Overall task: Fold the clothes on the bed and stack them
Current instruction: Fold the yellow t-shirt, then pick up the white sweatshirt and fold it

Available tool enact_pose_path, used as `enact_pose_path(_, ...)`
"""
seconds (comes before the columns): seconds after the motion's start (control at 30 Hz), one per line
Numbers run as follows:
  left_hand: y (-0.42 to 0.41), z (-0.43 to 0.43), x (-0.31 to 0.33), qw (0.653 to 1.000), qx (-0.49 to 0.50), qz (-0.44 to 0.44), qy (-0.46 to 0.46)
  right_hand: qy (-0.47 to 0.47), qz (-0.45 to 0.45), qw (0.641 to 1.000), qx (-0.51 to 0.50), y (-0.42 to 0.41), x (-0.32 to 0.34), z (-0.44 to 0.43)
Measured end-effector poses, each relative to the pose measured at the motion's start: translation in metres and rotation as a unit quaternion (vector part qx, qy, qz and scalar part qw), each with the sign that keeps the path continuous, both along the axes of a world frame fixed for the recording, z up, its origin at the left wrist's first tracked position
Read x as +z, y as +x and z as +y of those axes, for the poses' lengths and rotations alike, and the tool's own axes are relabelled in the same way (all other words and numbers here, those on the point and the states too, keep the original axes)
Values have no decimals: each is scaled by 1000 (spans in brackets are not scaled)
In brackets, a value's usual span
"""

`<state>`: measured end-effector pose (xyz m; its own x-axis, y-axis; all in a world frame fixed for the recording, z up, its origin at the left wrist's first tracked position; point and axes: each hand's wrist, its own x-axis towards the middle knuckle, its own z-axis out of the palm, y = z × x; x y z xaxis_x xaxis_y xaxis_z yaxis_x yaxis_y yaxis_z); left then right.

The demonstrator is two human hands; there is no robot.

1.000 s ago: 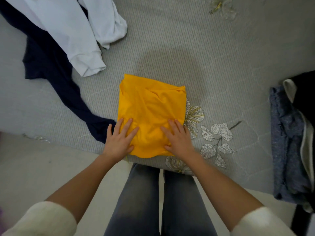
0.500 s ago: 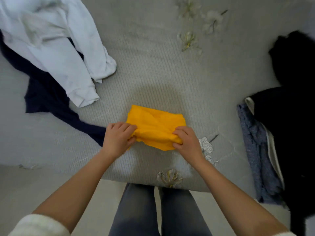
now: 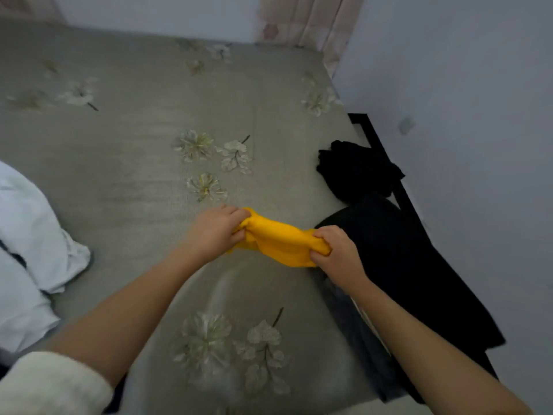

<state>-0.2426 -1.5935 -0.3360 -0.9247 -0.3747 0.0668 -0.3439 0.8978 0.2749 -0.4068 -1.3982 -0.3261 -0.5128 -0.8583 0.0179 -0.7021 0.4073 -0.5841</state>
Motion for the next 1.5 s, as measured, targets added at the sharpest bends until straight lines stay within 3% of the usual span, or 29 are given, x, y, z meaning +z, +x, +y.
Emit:
enact_pose_path(0.2,-160,-15,38,999,31,12,10,-96,17,995,-29,-135,34,-13)
enact_pose_path(0.33,-281,-32,63,995,-21,94,-33,-165,150,972,-77,-230,49,-18)
enact_pose_path(0.47,-378,-38,67,986,-40,125,-105,-163,327,920,-138,-292,33,-19)
enact_pose_path(0.53,-413,-41,50,995,-24,61,-70,-116,326,927,-147,-316,2,-26)
enact_pose_path(0.63,-438,-40,-3,976,-23,-217,-15,93,155,980,-89,-343,-55,-36)
enact_pose_path(0.7,-434,-28,-38,954,-21,-299,28,244,-13,969,-47,-358,-87,-34)
enact_pose_path(0.77,-425,-16,-68,944,-17,-324,57,301,-78,950,-31,-366,-114,-32)
enact_pose_path(0.93,-394,-14,-93,945,18,-313,98,329,-62,942,-19,-370,-134,-34)
enact_pose_path(1.07,-354,-22,-85,954,100,-250,129,265,-16,963,-51,-359,-120,-48)
enact_pose_path(1.23,-262,-22,-53,947,230,-153,165,196,5,980,35,-301,-83,-73)
enact_pose_path(1.5,-43,35,14,873,451,-69,173,159,54,970,177,-166,-2,-92)
